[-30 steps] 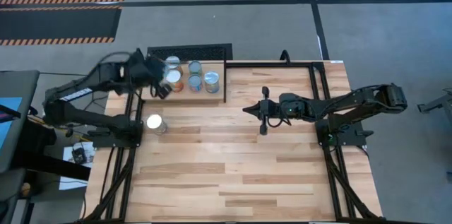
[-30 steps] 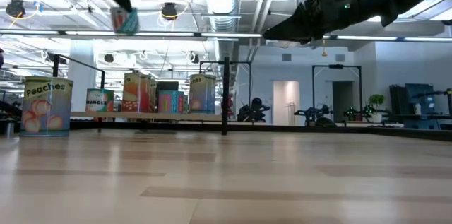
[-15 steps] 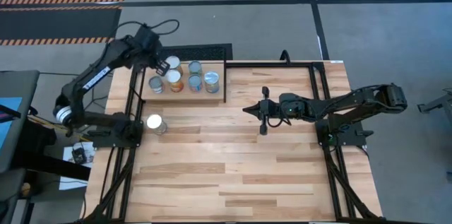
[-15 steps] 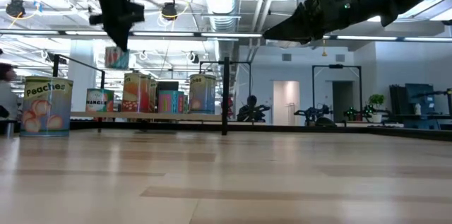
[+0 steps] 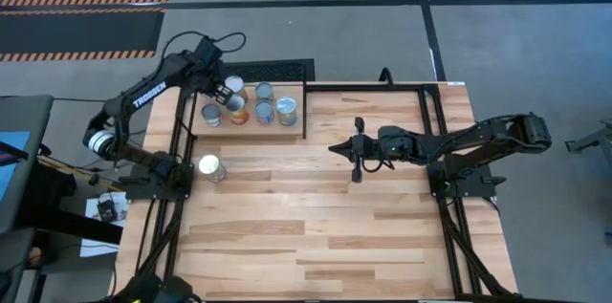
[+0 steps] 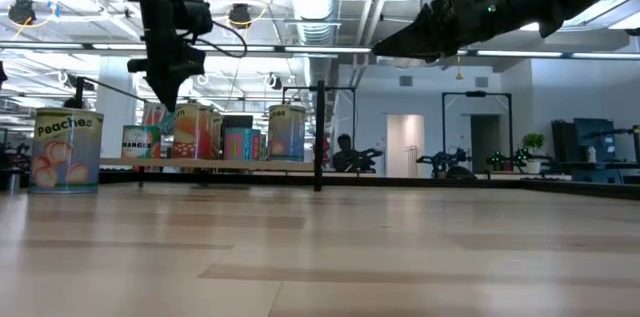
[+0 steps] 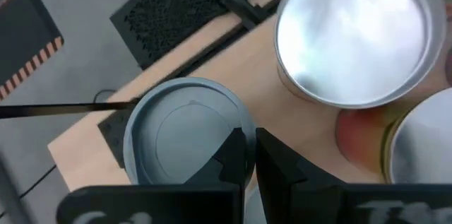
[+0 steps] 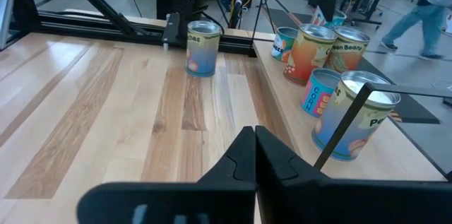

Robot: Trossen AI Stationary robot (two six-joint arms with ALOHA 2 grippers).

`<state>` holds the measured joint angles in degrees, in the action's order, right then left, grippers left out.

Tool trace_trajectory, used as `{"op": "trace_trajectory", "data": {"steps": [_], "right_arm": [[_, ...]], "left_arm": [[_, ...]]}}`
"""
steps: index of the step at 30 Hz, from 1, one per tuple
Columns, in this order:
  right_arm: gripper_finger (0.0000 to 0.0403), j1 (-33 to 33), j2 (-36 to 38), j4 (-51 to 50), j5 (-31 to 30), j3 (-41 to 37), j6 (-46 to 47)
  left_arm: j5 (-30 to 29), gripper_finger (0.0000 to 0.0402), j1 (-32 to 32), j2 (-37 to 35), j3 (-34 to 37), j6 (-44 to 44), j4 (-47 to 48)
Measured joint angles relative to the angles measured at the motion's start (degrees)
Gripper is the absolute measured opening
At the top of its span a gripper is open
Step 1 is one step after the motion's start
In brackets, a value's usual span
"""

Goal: Pick and place cans onto a shelf
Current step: Put the canned carrots on the shelf

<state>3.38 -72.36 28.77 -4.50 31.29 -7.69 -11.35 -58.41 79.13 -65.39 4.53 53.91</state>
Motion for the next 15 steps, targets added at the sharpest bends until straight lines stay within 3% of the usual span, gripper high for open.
{"op": "trace_trajectory", "data": {"steps": [15], "right_arm": [[0.0012,0.0,0.0,0.0,0.0,0.0,0.1]], "left_arm": [[0.3,0.0006,-0.2,1.6,1.9,0.0,-2.7]]}}
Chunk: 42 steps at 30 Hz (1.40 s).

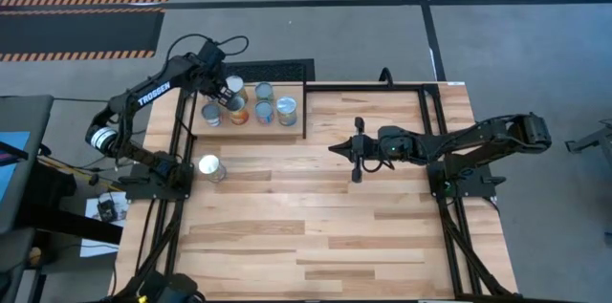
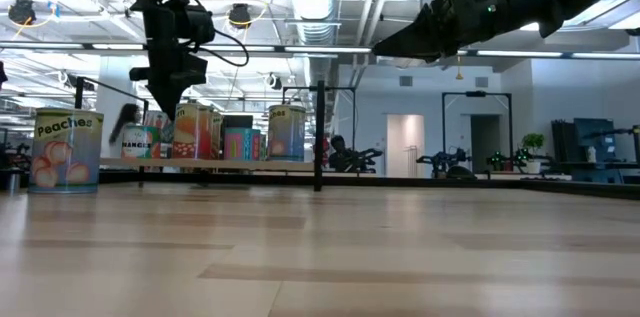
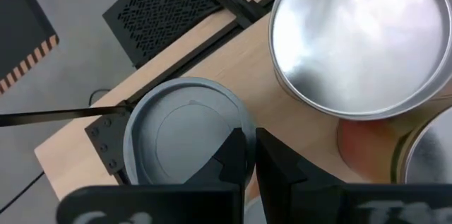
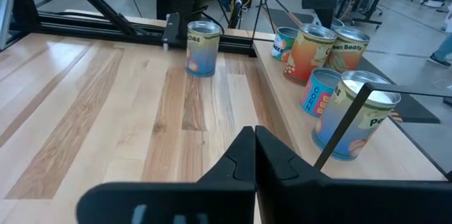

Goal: Pick and place cans onto a shelf
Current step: Put the canned carrots on the shelf

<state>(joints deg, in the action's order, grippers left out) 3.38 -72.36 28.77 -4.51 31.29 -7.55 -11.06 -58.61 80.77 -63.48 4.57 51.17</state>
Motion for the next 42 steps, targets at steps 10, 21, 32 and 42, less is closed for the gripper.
{"op": "trace_trajectory", "data": {"steps": [10,21,32,42], "right_arm": [[0.0012,0.0,0.0,0.0,0.0,0.0,0.0],[0.0012,0.0,0.0,0.0,0.0,0.0,0.0],[0.0012,0.0,0.0,0.0,0.0,0.0,0.1],[0.0012,0.0,0.0,0.0,0.0,0.0,0.1]], "left_arm": [[0.5,0.0006,0.0,0.0,0.0,-0.7,-0.3],[0.7,0.0006,0.0,0.0,0.0,3.8,-0.8],[2.9,0.0003,-0.9,0.0,0.0,17.6,-0.8],[5.3,0.0002,-2.8,0.0,0.0,18.5,0.6]]}}
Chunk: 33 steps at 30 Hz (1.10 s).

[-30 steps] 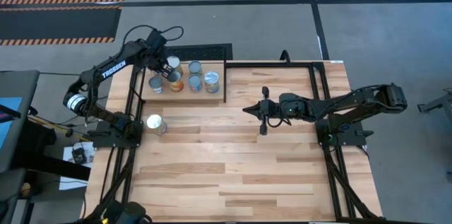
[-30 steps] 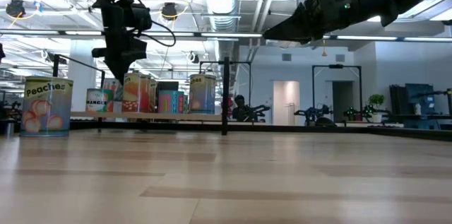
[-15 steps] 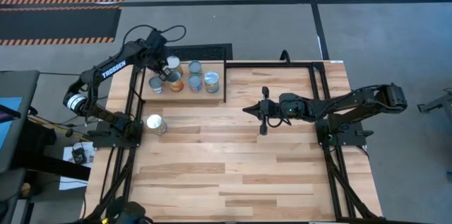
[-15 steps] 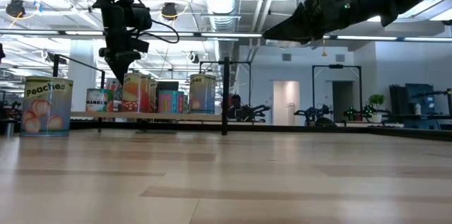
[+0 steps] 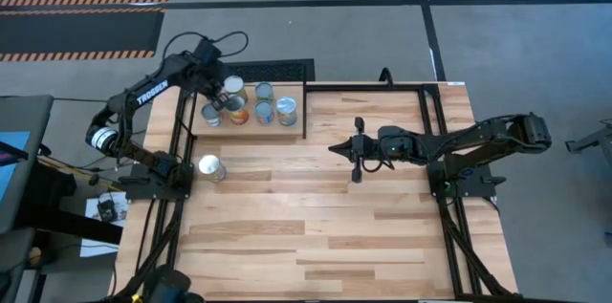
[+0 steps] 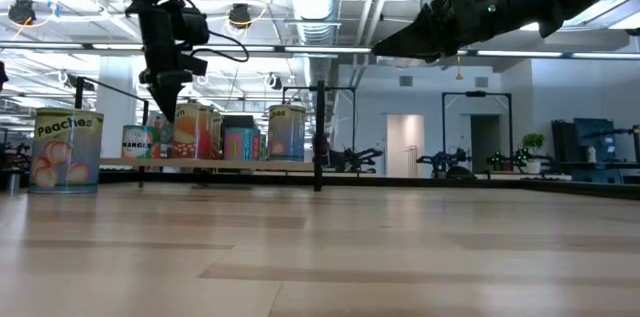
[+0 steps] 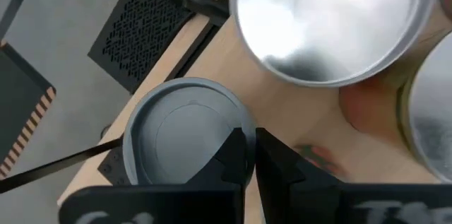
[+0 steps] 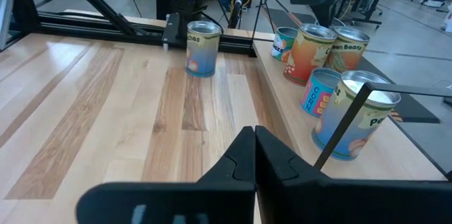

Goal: Pick and place cans onto a shelf
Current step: Put the canned carrots on the shelf

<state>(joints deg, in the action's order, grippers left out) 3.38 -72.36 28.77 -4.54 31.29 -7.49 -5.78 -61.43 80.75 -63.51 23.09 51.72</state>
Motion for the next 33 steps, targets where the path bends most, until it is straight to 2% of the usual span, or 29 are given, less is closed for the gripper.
{"op": "trace_trajectory", "data": {"steps": [22,33], "right_arm": [[0.0012,0.0,0.0,0.0,0.0,0.0,0.1],[0.0012,-0.8,0.0,0.0,0.0,0.0,-0.5]], "left_arm": [[0.0,0.0002,-0.9,3.0,0.1,-4.7,-0.6],[-0.1,0.0015,-0.8,6.2,0.0,-6.7,-0.4]]}}
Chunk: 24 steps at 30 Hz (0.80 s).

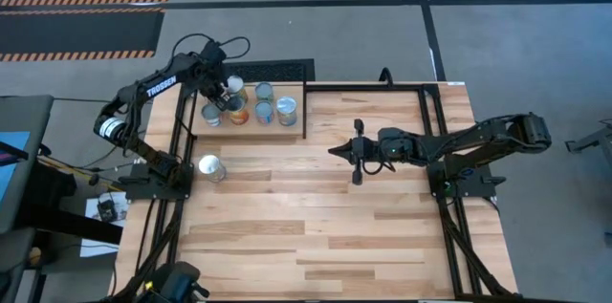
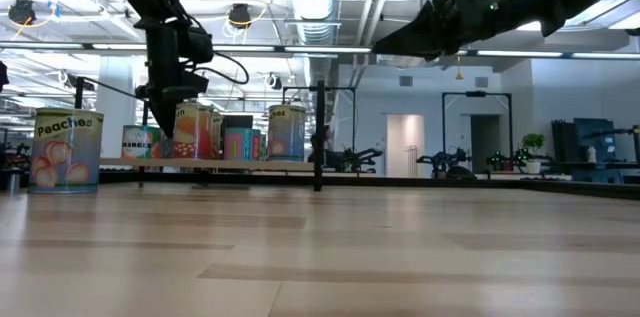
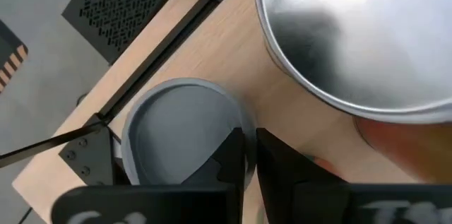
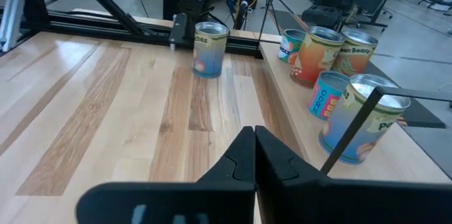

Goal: Pick and place cans onto a shelf
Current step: Put the canned carrots on the shelf, then put the peaches on the shelf

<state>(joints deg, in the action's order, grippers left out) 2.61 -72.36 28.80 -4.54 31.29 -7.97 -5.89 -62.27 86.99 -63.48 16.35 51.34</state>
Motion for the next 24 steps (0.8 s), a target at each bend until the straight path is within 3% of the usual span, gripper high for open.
{"op": "trace_trajectory", "data": {"steps": [15,24], "right_arm": [[0.0012,0.1,0.0,0.0,0.0,0.0,0.0],[0.0012,0.1,0.0,0.4,0.0,0.0,0.0]], "left_arm": [[-0.8,0.0053,0.0,-0.4,-0.4,-0.4,1.1],[-1.0,0.0059,0.2,-2.1,-7.0,0.1,10.3]]}}
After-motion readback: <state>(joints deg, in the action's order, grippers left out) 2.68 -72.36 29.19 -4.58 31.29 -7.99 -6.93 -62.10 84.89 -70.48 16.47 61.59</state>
